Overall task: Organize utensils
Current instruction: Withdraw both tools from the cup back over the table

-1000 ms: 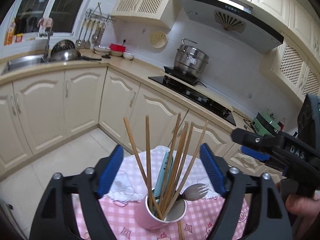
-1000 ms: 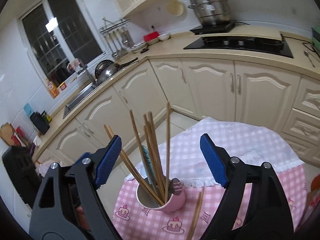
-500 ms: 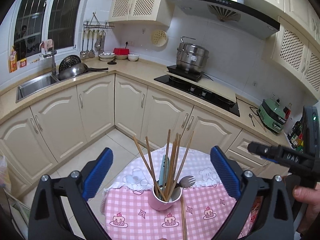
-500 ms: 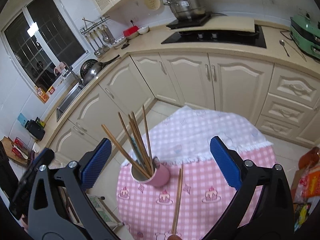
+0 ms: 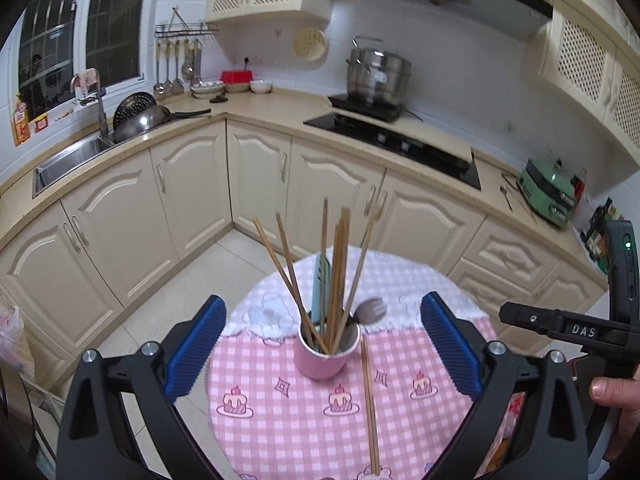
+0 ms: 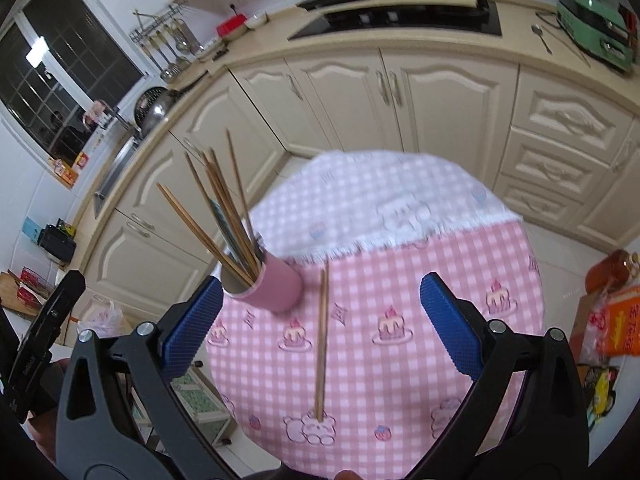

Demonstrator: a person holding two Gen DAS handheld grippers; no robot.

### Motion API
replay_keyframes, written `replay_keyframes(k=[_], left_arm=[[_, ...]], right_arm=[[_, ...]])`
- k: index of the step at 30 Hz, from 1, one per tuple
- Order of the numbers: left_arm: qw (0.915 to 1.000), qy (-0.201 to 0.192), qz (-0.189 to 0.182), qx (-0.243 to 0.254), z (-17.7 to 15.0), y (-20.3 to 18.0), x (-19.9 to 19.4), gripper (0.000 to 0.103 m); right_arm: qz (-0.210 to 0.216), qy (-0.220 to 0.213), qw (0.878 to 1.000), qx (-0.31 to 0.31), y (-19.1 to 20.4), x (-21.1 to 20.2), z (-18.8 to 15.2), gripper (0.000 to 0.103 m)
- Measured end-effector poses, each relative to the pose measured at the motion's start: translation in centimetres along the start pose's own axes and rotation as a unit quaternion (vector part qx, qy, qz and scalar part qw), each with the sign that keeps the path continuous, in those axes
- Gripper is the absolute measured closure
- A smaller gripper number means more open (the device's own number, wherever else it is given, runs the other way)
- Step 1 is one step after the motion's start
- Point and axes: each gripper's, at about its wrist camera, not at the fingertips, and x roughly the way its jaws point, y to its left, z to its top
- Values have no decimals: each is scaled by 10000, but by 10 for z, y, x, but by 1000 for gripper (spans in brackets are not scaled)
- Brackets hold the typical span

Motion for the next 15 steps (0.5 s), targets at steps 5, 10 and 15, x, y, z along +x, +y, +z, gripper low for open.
replay_keyframes(k=[5,10,15], left_arm=[[9995,318,-2,58,-15,-6,13,7],[9971,759,11,40,-38,-10,34,7],[9918,1275,9,-35,-66,-15,62,7]], right_arm=[[-142,299,9995,15,-10,15,-14,6],[-249,593,9979,-19,-18,32,-26,6],[-359,844,9958,-70,-30,44,-35,6]])
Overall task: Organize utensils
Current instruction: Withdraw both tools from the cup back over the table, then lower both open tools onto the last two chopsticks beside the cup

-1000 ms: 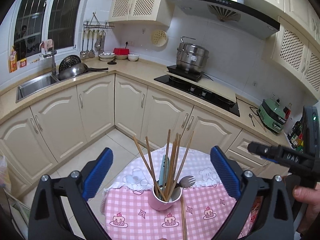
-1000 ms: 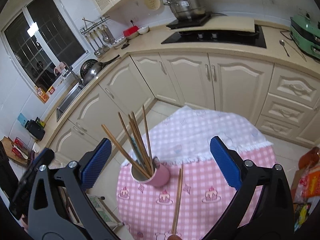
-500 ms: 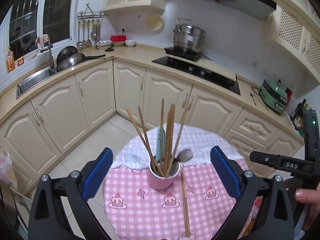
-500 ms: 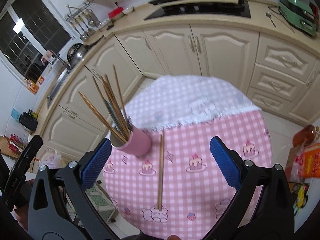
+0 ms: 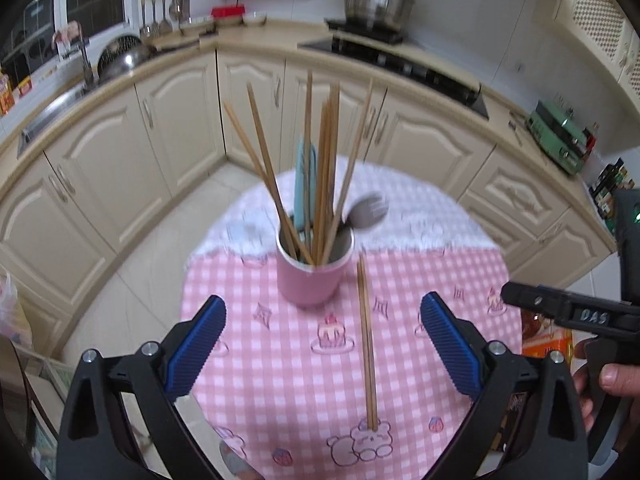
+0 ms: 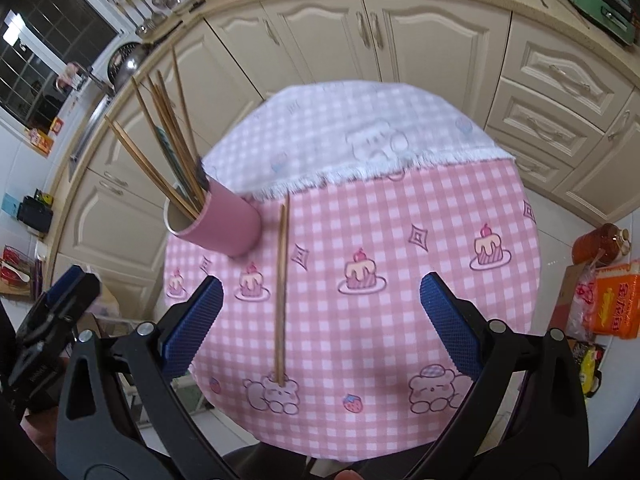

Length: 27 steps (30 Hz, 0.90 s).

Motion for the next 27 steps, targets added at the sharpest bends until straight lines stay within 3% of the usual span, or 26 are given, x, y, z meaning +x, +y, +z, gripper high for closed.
replay_keyframes(k=[6,15,27], left_arm=[[9982,604,31,-4,-26,-12,53,7],[9889,1395,470,224,-67,-29,139,7],[9793,1806,805,426,-81,-29,175,7]], right_arm=[[-134,271,9995,-25,-14,14,-6,6],[-282,626,9976,-53,-41,27,-18,6],[-261,752,9968,62,-49,34,-23,6]])
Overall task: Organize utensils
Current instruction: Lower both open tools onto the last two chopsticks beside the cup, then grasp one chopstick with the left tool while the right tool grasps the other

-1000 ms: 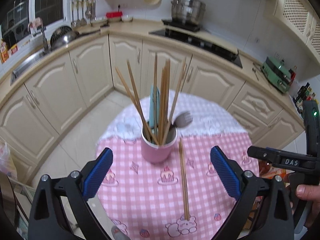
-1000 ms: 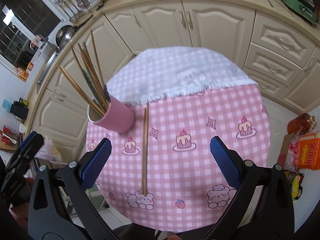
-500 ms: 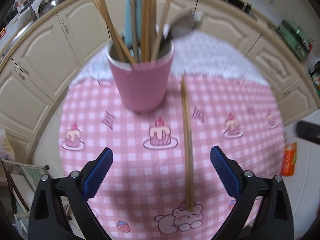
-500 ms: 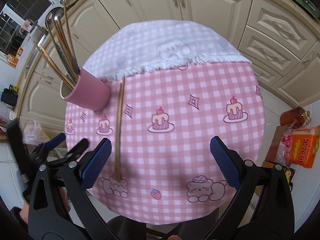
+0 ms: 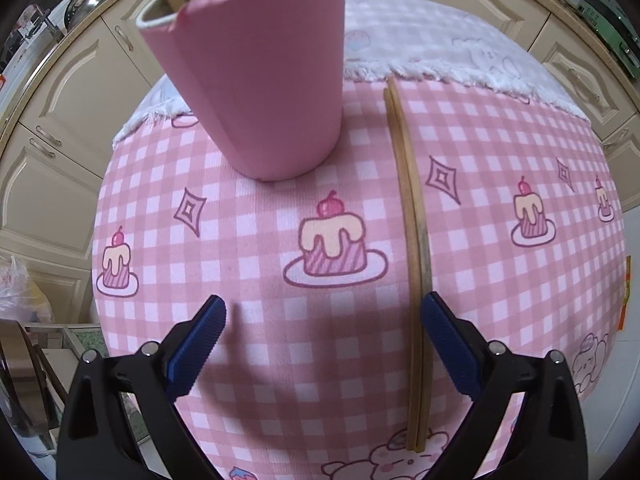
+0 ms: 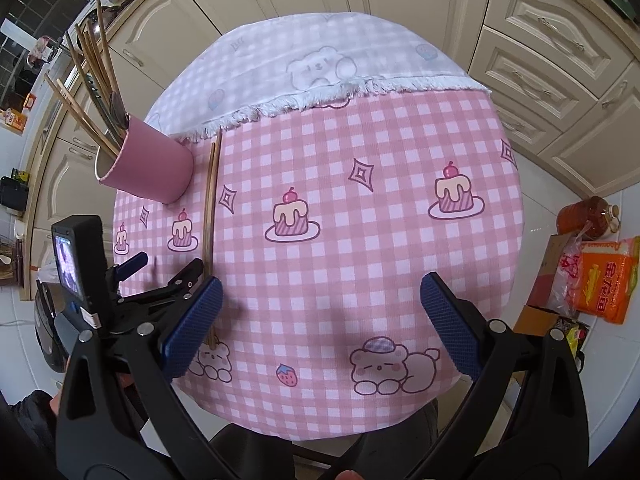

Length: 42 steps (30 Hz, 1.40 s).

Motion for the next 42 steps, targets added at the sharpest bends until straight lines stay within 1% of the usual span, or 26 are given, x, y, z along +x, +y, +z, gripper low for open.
replay_keyframes(k=[5,8,10,12,15,18,20,25,26,27,29,30,31,33,34,35,37,38,40,42], left_arm=[[10000,36,-91,-5,4,0,6,7],[9999,95,-53,6,6,-3,12,6],[9998,151,-19,-129,7,-4,15,6],[9995,217,-93,-221,8,-3,17,9],[9995,217,-163,-179,6,2,15,16],[9991,257,-153,-300,2,13,16,16],[9987,261,-190,-401,-1,20,15,16],[9992,248,-225,-198,0,26,20,16],[9993,244,-227,-163,0,30,18,16],[9994,235,-229,-129,2,29,19,16],[9995,220,-226,-76,5,28,21,16],[9995,211,-222,-46,6,28,23,16],[9995,209,-224,-41,7,29,19,16],[9995,203,-225,-40,10,30,18,16],[9995,203,-229,-51,15,30,19,16],[9995,200,-233,-60,17,31,20,16],[9995,204,-223,-76,23,31,22,16],[9995,204,-216,-88,26,31,22,16],[9994,221,-233,-157,31,33,22,16],[9992,222,-272,-211,37,33,22,17]], right_arm=[[6,32,10000,-45,6,3,2,6],[-29,77,9999,-112,11,6,4,6],[-81,151,9997,-153,14,10,6,6],[-101,278,9994,-184,16,16,7,6],[-138,587,9980,-191,20,34,8,6],[-115,815,9962,-276,37,60,13,6],[-87,867,9956,-331,50,73,19,6],[-75,1019,9935,-507,88,107,32,8],[-91,1044,9931,-530,93,111,33,14],[-144,1079,9925,-555,99,116,35,17],[-265,1175,9910,-590,107,125,34,33],[-342,1229,9902,-566,109,131,34,39],[-460,1204,9901,-548,111,134,34,46],[-603,1134,9903,-532,115,134,36,49],[-628,1094,9906,-528,116,134,37,55],[-715,1057,9902,-571,117,135,38,66],[-828,1053,9883,-732,121,137,39,75],[-838,1068,9875,-798,120,136,38,82],[-778,1131,9878,-729,111,133,38,91],[-621,1160,9900,-517,95,129,37,92]])
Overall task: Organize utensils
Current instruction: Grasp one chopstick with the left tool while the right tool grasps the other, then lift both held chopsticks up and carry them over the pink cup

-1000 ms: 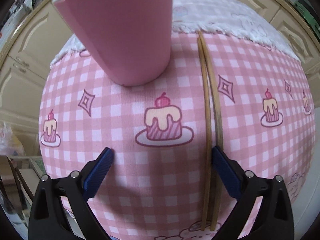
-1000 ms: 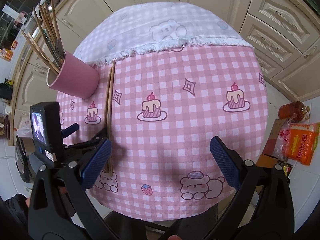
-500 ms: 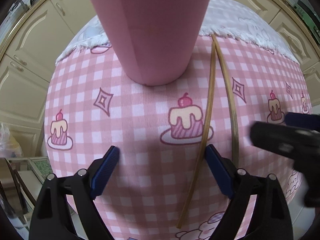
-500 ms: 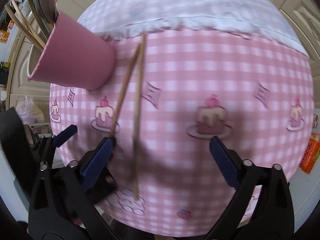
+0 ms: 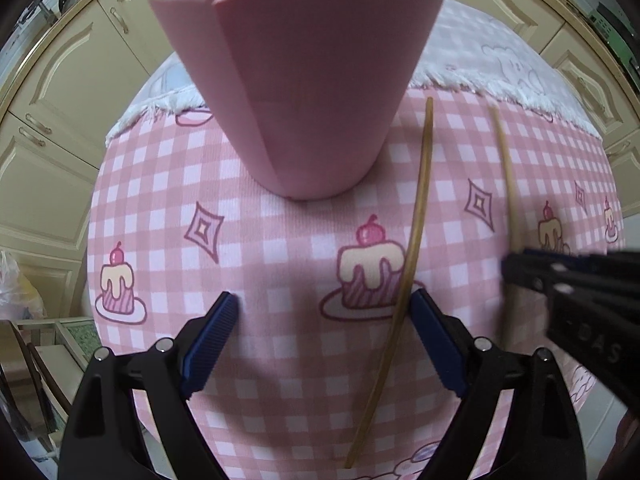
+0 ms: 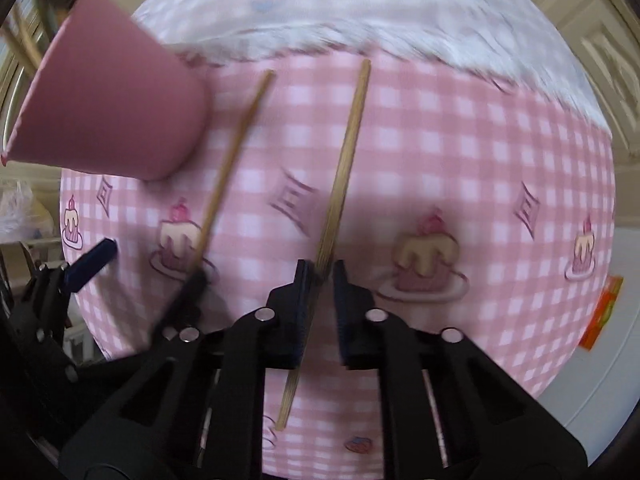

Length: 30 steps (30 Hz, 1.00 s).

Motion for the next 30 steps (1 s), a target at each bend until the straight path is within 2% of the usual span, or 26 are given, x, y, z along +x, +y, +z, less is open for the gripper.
replay_keyframes(k=[2,4,5,7,8,9,14,17,23,27,30], left_arm=[[10000,-2,21,19,5,-6,1,21],[9999,-18,79,95,8,-13,0,27],[9999,-29,80,111,7,-19,-2,35],[9996,-85,46,262,8,-29,-6,56],[9990,-122,23,438,7,-37,-8,79],[9985,-106,17,536,5,-42,-10,98],[9987,42,-308,391,-5,-49,-16,98],[9974,-94,-633,325,-15,-48,-28,98],[9873,-794,-1310,417,-30,-51,-79,98],[9726,-1617,-1607,450,-39,-48,-135,98],[9623,-2154,-1632,296,-38,-36,-175,98]], right_arm=[[152,15,9999,37,-5,0,0,92],[99,78,9999,-21,-5,1,3,92],[40,97,9999,-68,-4,0,6,92],[-42,96,9999,-111,3,2,10,92],[-38,83,9999,-130,7,2,14,93],[53,63,9999,-120,5,2,12,94],[590,-263,9977,185,-21,-11,-7,97],[836,-619,9941,300,-37,-31,-23,97],[1234,-1386,9815,465,-64,-84,-40,97],[1397,-1910,9708,390,-68,-125,-41,97],[1511,-2260,9620,261,-69,-158,-36,97]])
